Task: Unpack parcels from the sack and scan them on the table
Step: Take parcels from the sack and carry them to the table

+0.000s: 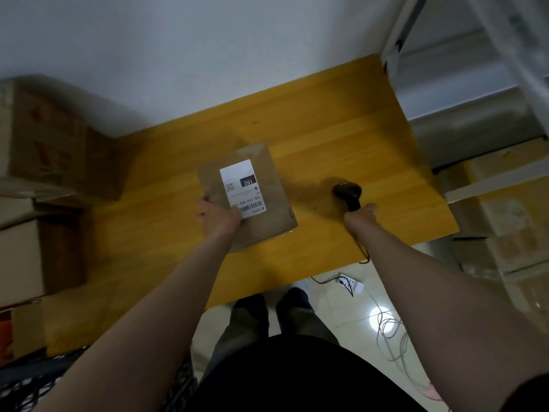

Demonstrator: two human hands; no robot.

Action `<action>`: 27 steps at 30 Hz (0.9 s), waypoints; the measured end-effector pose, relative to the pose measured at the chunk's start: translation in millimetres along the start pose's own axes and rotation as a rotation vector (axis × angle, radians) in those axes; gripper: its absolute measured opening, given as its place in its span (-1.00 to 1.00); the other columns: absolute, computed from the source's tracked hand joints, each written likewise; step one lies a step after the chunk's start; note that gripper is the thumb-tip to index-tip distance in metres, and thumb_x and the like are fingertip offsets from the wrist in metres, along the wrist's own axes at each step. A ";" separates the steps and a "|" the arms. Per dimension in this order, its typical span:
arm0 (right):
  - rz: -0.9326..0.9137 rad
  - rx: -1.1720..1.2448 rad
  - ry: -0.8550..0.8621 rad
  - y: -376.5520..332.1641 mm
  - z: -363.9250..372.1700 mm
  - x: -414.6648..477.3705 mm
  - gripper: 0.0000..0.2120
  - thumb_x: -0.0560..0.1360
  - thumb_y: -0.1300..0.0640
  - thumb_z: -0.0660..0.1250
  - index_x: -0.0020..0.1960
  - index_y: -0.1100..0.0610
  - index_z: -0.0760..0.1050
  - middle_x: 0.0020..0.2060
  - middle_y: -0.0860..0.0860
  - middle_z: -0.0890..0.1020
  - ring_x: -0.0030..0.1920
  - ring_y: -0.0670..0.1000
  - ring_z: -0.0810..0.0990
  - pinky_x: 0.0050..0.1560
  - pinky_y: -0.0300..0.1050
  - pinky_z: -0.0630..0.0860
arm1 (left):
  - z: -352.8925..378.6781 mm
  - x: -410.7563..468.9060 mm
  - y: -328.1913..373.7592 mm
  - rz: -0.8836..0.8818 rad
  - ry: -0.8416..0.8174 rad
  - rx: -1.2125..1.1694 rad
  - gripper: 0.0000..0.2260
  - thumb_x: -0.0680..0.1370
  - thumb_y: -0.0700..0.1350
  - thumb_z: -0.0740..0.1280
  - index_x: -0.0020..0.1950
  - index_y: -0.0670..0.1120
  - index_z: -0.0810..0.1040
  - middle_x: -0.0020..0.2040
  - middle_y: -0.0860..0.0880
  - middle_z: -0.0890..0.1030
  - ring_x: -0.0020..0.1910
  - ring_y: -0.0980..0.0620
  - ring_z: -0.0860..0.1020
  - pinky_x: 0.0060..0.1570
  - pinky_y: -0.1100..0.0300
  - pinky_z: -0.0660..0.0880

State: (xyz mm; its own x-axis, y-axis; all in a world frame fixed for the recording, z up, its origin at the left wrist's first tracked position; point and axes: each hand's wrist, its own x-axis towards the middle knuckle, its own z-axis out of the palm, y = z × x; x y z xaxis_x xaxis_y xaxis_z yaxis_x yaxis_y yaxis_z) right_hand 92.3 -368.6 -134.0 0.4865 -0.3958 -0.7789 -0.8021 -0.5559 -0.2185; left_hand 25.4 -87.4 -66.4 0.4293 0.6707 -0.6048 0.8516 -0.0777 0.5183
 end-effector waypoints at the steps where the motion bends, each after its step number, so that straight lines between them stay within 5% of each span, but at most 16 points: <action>1: -0.006 0.008 -0.012 2.1 -0.3 5.4 -0.33 0.65 0.29 0.22 0.63 0.18 -0.08 0.49 0.26 0.33 0.42 0.32 0.38 0.28 0.26 0.48 | 0.5 0.1 -0.6 -0.002 0.001 0.007 -0.34 0.58 -0.20 0.41 0.57 -0.04 0.11 0.51 -0.22 0.22 0.21 -0.22 0.46 0.05 0.05 0.41; 4: -0.071 -0.057 -0.073 6.7 2.5 9.6 -0.45 0.61 0.35 0.25 0.55 0.17 0.16 0.32 0.28 0.45 0.05 0.27 0.53 -0.12 0.14 0.52 | -2.2 -0.4 -4.1 0.006 -0.005 0.028 -0.33 0.58 -0.15 0.43 0.55 -0.01 0.11 0.48 -0.21 0.25 0.18 -0.19 0.46 0.05 0.05 0.41; 7: -0.102 -0.173 -0.087 8.5 8.9 7.2 -0.75 0.61 0.34 0.26 0.27 0.23 0.46 0.20 0.27 0.50 -0.19 0.16 0.46 -0.18 0.04 0.48 | -6.0 -1.8 -8.2 0.005 -0.019 -0.015 -0.33 0.58 -0.12 0.45 0.53 0.04 0.11 0.47 -0.20 0.28 0.23 -0.21 0.48 0.08 0.04 0.44; 15: -0.096 0.099 -0.141 -1.4 35.5 -12.9 -0.56 0.56 0.43 0.26 0.40 0.18 0.39 -0.19 0.13 0.43 -0.27 0.10 0.38 -0.25 0.04 0.34 | -13.6 -0.6 -15.9 0.020 -0.051 -0.099 -0.33 0.57 -0.13 0.48 0.53 0.10 0.16 0.44 -0.18 0.36 0.12 -0.14 0.50 0.26 -0.16 0.55; 22: -0.316 0.319 -0.031 -45.1 9.3 -98.9 -0.80 0.52 0.18 0.38 0.13 0.17 0.55 -0.29 0.08 0.54 -0.32 0.08 0.50 -0.24 -0.03 0.44 | -33.2 -14.3 -21.6 0.068 -0.284 -0.168 -0.28 0.55 -0.18 0.49 0.58 -0.01 0.15 0.44 -0.17 0.44 0.38 -0.20 0.46 0.33 -0.17 0.50; 27: -0.427 0.170 -0.255 -66.2 14.0 -184.5 -0.80 0.48 0.04 0.46 0.02 0.13 0.58 -0.28 0.09 0.64 -0.46 0.06 0.63 -0.42 -0.10 0.54 | -67.7 -22.6 -23.4 0.100 -0.438 -0.183 -0.46 0.61 -0.10 0.43 0.49 -0.04 0.24 0.10 0.04 0.49 0.04 0.04 0.54 -0.11 0.10 0.53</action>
State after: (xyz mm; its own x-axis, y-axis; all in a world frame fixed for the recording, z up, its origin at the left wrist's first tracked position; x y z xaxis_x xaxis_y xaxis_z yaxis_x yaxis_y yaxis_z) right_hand 50.8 -248.5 16.0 0.6995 0.0425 -0.7134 -0.6060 -0.4938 -0.6236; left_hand -24.6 -50.8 -23.9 0.6258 0.2900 -0.7241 0.7499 0.0314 0.6608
